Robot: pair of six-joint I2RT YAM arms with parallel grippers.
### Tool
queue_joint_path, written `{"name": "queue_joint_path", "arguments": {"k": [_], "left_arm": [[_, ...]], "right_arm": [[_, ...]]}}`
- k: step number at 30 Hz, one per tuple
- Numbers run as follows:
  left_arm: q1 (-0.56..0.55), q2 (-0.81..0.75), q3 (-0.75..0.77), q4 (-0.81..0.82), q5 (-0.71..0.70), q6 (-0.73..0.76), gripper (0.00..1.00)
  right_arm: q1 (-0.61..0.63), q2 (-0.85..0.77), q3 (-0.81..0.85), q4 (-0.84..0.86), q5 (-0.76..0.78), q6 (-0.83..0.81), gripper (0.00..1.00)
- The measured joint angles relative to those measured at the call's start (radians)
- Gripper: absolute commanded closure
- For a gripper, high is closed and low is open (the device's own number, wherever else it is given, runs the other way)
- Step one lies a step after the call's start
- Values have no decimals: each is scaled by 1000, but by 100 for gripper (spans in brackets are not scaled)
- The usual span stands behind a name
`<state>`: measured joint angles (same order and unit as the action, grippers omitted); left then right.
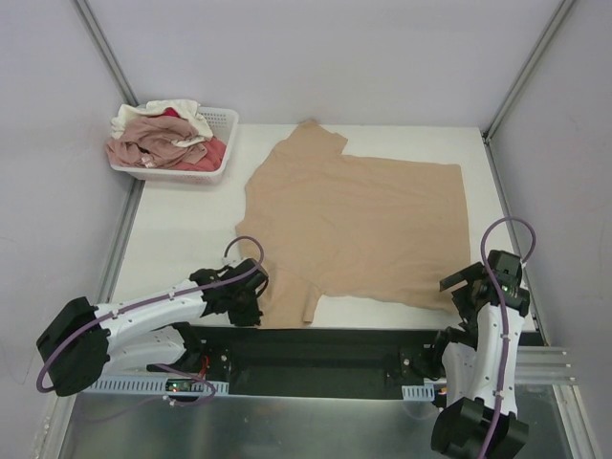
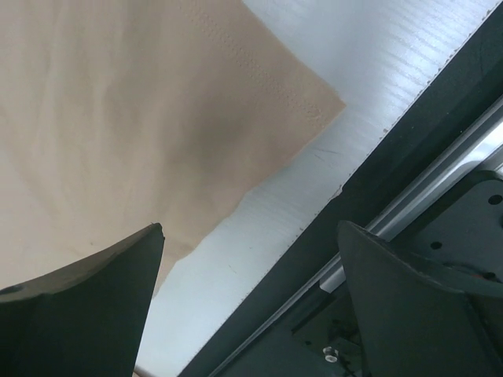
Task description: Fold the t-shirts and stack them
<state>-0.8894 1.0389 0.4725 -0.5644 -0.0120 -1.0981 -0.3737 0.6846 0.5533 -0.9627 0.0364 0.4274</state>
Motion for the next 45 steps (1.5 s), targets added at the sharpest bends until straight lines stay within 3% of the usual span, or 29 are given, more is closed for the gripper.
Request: {"name": "queue_joint_path", "arguments": {"k": [7, 15, 20, 26, 29, 40, 43, 45], "left_arm": [[0, 21, 0, 32, 1, 10, 100], [0, -26, 0, 56, 1, 14, 100], [0, -59, 0, 61, 1, 13, 100], [0, -97, 0, 63, 3, 9, 100], [0, -128, -8, 67, 4, 3, 100], [0, -257, -68, 67, 36, -39, 100], [0, -257, -69, 67, 38, -44, 100], [0, -257, -69, 68, 39, -46, 100]], "right_arm": [[-22, 9, -56, 45, 0, 37, 1], [-26, 104, -90, 135, -18, 62, 20], [-26, 153, -104, 193, -19, 61, 26], [-27, 172, -119, 219, -18, 51, 47], [-27, 158, -133, 225, -8, 50, 51], [-28, 157, -144, 251, 6, 49, 46], [-29, 205, -129, 264, -2, 40, 57], [-29, 230, -120, 268, -4, 31, 72]]}}
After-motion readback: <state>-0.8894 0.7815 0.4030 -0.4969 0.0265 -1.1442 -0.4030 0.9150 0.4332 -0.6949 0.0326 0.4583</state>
